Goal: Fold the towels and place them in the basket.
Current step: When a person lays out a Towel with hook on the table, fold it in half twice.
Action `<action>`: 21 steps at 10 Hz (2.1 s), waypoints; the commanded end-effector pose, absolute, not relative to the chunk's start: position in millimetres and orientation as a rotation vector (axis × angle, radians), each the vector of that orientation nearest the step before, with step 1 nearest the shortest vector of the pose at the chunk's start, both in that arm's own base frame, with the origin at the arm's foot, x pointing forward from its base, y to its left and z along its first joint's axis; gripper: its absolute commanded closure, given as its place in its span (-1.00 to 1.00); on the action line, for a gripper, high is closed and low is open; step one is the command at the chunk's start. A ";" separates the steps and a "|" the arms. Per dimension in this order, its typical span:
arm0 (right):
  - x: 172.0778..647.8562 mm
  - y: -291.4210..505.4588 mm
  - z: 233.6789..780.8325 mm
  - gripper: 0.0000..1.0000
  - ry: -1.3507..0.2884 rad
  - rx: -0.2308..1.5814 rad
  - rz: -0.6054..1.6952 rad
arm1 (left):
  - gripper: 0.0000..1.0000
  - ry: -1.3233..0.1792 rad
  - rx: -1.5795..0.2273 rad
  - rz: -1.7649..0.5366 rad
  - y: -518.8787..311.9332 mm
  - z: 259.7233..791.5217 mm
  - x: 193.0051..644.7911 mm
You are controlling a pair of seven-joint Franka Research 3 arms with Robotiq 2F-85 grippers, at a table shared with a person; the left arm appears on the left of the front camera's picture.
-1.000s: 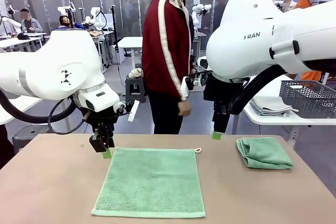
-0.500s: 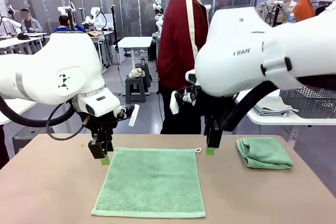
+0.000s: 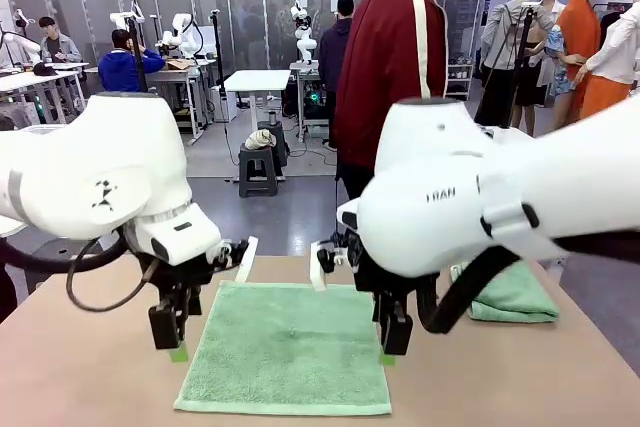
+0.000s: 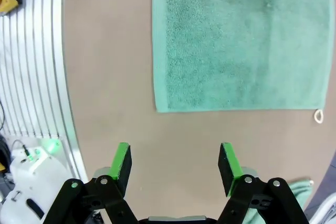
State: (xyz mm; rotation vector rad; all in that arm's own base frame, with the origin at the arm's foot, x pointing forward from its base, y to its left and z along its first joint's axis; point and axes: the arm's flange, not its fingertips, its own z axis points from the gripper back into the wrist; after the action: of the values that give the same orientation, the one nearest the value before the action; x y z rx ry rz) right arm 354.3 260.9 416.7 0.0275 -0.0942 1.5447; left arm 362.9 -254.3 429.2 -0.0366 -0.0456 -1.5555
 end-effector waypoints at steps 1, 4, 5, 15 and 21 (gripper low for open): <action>355.0 260.4 382.2 -0.67 -0.135 0.056 1.566 | -1.00 -0.027 -0.051 -1.534 -250.6 406.7 340.1; 339.7 271.7 357.5 -0.67 -0.091 0.049 1.546 | -1.00 -0.036 0.028 -1.492 -247.7 378.1 306.4; 331.7 278.1 352.9 -0.67 -0.085 0.038 1.559 | -1.00 -0.033 0.069 -1.517 -246.4 368.3 295.7; 328.2 279.4 348.2 -0.67 -0.064 0.016 1.572 | -1.00 -0.030 0.043 -1.552 -245.7 357.2 300.0; 342.8 266.3 319.9 -0.67 -0.097 -0.077 1.537 | -1.00 -0.088 0.116 -1.615 -224.8 318.1 321.0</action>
State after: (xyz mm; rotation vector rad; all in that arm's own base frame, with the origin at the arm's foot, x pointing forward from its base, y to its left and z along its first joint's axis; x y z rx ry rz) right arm 338.5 262.4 329.9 -0.0466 -0.0765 1.5671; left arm 329.6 -239.6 331.6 0.0726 -0.0664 -1.5899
